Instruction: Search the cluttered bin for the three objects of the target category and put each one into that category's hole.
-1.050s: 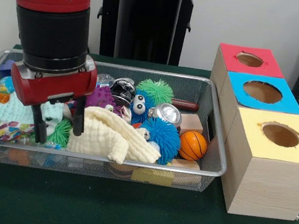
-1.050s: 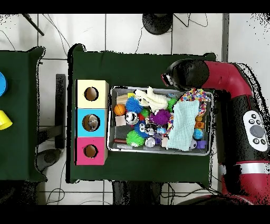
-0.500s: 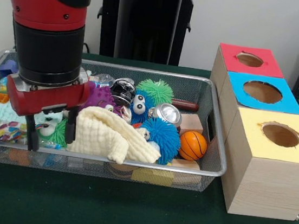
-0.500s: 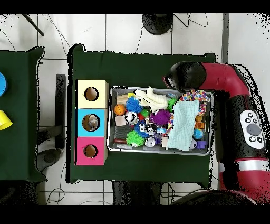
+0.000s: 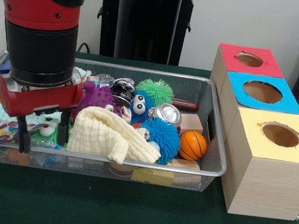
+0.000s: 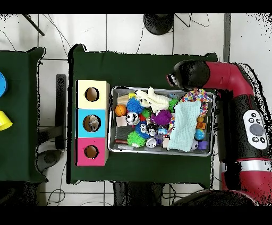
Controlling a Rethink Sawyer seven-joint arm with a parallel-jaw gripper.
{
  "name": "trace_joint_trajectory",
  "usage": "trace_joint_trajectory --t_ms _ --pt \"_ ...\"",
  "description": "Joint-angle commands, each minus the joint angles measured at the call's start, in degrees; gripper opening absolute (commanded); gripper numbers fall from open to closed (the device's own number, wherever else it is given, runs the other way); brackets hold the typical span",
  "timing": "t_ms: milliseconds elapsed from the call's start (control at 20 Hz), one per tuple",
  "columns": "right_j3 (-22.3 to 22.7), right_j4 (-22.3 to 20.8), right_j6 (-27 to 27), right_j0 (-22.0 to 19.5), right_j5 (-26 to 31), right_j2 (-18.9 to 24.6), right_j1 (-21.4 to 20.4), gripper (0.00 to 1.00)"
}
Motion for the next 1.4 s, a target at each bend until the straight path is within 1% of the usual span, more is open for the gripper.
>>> trace_joint_trajectory --t_ms 50,150,500,750,1400 --pt "0.15 -3.65 -18.52 -0.12 7.1 -0.52 0.06 1.0" --pt "-0.04 -3.67 -17.94 0.61 8.76 -1.21 -0.48 1.0" --pt "2.41 -3.53 -17.55 0.03 10.19 -2.26 -1.93 1.0" --pt "4.14 -3.27 -16.63 -0.45 9.94 -2.46 -1.57 1.0" --pt "5.38 -2.9 -15.01 -1.1 8.07 -2.28 0.03 1.0"
